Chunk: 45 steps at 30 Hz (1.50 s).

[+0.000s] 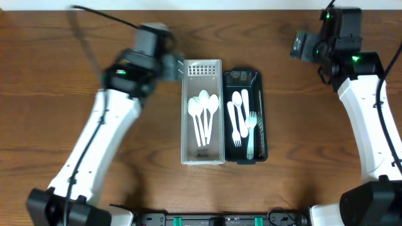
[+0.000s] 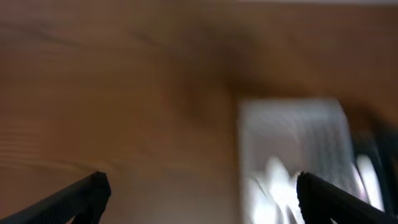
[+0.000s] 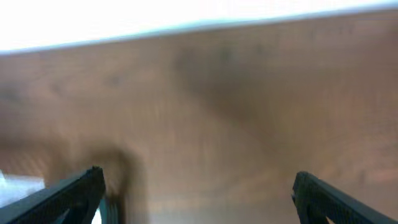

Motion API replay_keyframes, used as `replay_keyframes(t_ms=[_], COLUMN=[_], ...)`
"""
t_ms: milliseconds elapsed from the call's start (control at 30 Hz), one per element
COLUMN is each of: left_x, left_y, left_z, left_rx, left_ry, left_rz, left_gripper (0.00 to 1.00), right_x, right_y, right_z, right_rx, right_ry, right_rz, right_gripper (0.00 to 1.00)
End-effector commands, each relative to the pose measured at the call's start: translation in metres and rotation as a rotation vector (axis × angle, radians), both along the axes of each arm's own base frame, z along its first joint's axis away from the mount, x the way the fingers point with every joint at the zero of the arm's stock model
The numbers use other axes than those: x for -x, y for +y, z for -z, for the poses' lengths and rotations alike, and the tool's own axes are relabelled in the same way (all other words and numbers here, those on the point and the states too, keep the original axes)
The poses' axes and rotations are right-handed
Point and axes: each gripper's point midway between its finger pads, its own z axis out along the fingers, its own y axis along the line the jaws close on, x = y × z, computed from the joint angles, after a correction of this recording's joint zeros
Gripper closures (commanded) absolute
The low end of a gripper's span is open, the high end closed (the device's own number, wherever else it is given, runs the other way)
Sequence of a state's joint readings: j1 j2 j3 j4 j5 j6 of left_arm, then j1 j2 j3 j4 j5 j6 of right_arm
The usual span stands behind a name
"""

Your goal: Pack container

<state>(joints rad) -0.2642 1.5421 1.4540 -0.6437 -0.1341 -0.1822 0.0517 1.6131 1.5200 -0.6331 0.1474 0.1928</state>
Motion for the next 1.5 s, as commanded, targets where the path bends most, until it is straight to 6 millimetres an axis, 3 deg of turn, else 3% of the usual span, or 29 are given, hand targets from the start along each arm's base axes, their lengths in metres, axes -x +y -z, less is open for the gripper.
replay_keyframes(t_ms=[0, 133, 233, 333, 533, 633, 700, 800, 867, 1033, 1267, 1467], left_x=[-0.018, -0.026, -0.032, -0.021, 0.012, 0.037, 0.054, 0.084, 0.103, 0.141, 0.149, 0.153], left_y=[0.054, 0.104, 0.140, 0.162, 0.166, 0.161, 0.157, 0.145, 0.140, 0.137, 0.137, 0.137], left_z=[-0.006, -0.014, -0.025, -0.027, -0.044, -0.058, -0.065, -0.068, -0.059, 0.003, 0.055, 0.070], left_rx=[-0.036, -0.050, -0.050, -0.084, -0.089, -0.078, -0.069, -0.050, -0.041, -0.044, -0.039, -0.046], left_ry=[-0.049, -0.096, -0.150, -0.133, -0.178, -0.281, -0.355, -0.475, -0.519, -0.485, -0.519, -0.470], left_rz=[-0.142, -0.264, -0.350, -0.371, -0.381, -0.380, -0.374, -0.351, -0.340, -0.334, -0.335, -0.334], left_gripper=[0.02, 0.02, 0.02, 0.02, 0.02, 0.02, 0.02, 0.02, 0.02, 0.02, 0.02, 0.02], right_x=[-0.013, -0.034, -0.040, -0.037, -0.013, 0.011, 0.031, 0.065, 0.089, 0.131, 0.120, 0.112], right_y=[-0.003, -0.010, -0.010, -0.017, -0.023, -0.030, -0.031, -0.033, -0.033, -0.029, -0.038, -0.038], right_z=[-0.024, -0.059, -0.067, -0.065, -0.077, -0.090, -0.089, -0.072, -0.050, 0.011, 0.065, 0.069], right_rx=[0.017, 0.018, 0.050, 0.097, 0.113, 0.133, 0.134, 0.135, 0.126, 0.070, 0.082, 0.080], right_ry=[-0.097, -0.266, -0.302, -0.284, -0.276, -0.315, -0.319, -0.316, -0.293, -0.261, -0.393, -0.425], right_rz=[0.006, 0.030, 0.011, 0.029, 0.054, 0.088, 0.090, 0.090, 0.092, 0.112, 0.172, 0.172], right_gripper=[0.01, 0.01, 0.01, 0.01, 0.01, 0.01, 0.01, 0.01, 0.01, 0.01, 0.01, 0.01])
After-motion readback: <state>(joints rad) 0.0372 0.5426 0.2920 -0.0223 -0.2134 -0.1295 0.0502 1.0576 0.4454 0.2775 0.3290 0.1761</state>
